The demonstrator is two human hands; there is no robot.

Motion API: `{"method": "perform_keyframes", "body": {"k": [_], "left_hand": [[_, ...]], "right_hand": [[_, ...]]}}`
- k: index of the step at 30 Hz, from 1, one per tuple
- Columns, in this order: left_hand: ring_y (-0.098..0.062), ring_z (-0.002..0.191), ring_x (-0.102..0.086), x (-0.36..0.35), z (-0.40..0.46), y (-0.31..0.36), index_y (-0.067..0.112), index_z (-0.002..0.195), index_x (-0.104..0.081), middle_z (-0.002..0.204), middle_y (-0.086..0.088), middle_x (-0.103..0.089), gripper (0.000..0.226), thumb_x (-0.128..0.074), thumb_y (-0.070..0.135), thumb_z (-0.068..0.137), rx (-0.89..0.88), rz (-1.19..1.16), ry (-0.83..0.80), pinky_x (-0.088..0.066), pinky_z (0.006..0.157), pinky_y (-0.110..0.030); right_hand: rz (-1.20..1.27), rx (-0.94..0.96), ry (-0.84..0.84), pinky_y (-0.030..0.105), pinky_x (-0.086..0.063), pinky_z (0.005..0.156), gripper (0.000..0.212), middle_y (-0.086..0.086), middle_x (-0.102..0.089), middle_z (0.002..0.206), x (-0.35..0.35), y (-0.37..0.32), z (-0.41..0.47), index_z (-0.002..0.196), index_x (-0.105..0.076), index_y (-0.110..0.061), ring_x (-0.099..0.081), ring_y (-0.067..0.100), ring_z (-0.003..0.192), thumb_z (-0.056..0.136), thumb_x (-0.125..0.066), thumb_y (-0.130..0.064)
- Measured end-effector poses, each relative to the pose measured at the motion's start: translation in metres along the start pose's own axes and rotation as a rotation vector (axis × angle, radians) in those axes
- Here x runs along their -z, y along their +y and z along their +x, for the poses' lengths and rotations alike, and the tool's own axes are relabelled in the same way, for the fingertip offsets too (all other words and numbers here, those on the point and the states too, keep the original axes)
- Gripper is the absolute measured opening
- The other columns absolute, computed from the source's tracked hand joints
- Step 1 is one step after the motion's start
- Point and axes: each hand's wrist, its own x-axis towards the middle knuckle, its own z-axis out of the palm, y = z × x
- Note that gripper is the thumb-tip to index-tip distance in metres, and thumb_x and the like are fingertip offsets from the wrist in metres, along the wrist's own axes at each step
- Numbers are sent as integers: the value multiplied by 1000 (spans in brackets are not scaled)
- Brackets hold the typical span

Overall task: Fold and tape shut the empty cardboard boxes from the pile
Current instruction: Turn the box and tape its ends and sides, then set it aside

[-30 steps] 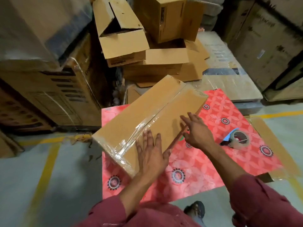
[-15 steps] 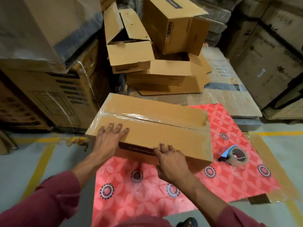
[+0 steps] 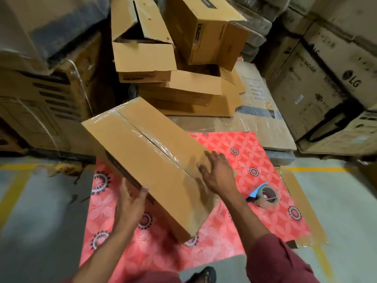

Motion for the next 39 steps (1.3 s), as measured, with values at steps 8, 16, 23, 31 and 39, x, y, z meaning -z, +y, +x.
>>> {"method": "perform_keyframes", "body": {"k": [8,16,23,31,39], "left_hand": [[-14,118,-68,-40,-18,-9,42,141,-44,129,9,-69,76,-84,40,76,46,-109,-227,-56,102,-43],[-16,130,-60,-56,18,33,44,160,-25,147,13,-58,77,-61,41,92,-59,179,-296,-47,112,-45],[-30,160,-14,-91,6,35,21,168,-4,173,-14,-11,80,-53,28,105,-281,645,-71,-24,125,-50],[-32,149,-41,-185,-9,61,27,118,-77,146,-12,-61,40,-53,44,91,-769,820,-148,-35,117,-47],[-27,141,-51,-284,-18,56,31,110,-80,148,-9,-59,35,-54,43,90,-768,989,-179,-35,114,-49]], "right_hand": [[123,-27,-133,27,-37,59,47,-13,-57,77,28,63,-17,120,-58,-31,-57,17,70,83,-82,-49],[169,-182,-106,37,-45,80,107,3,-51,109,16,94,-71,147,-47,-15,-50,22,96,62,-89,-66],[277,-153,-114,31,-45,92,129,-10,-44,122,14,113,-75,161,-30,-24,-50,14,114,57,-88,-72],[314,-99,-192,24,-53,83,52,-6,-76,109,31,240,-37,125,-73,-27,-70,2,91,89,-67,-64],[-292,137,-467,39,-55,90,57,-2,-70,127,48,351,66,129,-69,-40,-60,29,116,76,-57,-23]]}}
